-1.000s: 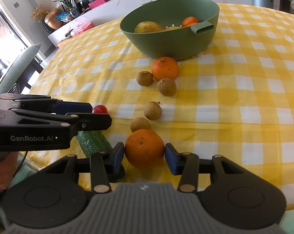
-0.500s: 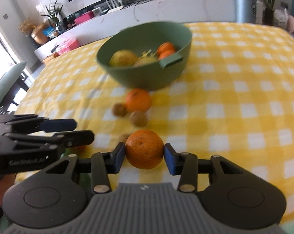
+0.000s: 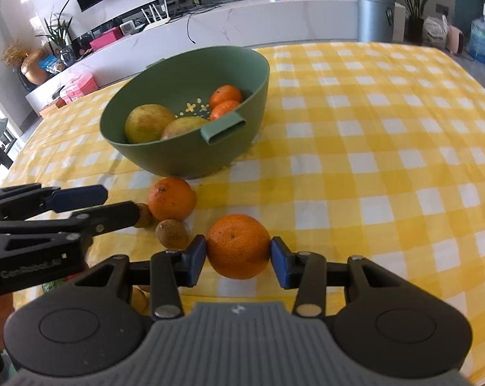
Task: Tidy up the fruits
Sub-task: 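Close right tool on its orange while left tool grasps another orange, then carry both held oranges over the green colander and lower them inside, then open both tools to release the oranges and withdraw from the colander, then lower left tool onto a brown kiwi while right tool grasps another kiwi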
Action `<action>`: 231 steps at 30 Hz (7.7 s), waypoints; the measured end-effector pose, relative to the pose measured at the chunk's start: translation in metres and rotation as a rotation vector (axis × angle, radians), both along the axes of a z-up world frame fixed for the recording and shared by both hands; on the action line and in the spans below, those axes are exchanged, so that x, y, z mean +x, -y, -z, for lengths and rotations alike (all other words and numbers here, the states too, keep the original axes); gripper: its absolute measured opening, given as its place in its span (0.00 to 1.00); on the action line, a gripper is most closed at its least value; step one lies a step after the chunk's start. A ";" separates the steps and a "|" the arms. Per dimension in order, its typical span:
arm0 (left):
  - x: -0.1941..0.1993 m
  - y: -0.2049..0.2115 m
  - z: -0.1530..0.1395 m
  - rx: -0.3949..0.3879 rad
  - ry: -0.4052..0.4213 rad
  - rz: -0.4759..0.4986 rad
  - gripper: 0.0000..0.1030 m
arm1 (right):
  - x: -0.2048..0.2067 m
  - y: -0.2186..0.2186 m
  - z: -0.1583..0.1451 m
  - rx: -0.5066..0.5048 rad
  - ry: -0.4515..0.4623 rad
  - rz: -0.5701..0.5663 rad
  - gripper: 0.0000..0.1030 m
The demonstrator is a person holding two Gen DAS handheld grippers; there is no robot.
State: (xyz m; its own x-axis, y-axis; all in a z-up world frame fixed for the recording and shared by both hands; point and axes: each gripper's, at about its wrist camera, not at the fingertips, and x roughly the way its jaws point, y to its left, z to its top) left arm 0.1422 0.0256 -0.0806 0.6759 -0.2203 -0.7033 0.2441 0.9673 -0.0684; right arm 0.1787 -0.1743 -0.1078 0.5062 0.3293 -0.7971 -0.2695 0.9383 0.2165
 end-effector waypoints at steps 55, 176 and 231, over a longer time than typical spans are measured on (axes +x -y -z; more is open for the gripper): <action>-0.010 -0.017 -0.045 -0.224 0.097 -0.070 0.47 | -0.025 -0.010 -0.037 0.010 0.206 -0.018 0.41; -0.014 -0.037 -0.026 0.003 -0.160 -0.037 0.50 | 0.010 -0.028 -0.024 0.130 -0.053 -0.104 0.38; 0.022 -0.008 0.021 0.086 -0.131 0.044 0.29 | 0.046 -0.038 0.019 0.210 -0.174 -0.076 0.21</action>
State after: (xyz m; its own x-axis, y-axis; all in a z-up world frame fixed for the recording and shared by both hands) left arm 0.1639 0.0341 -0.1017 0.5680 -0.1828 -0.8025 0.2812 0.9594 -0.0195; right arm 0.2245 -0.1368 -0.1269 0.3356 0.5282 -0.7800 -0.2789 0.8466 0.4533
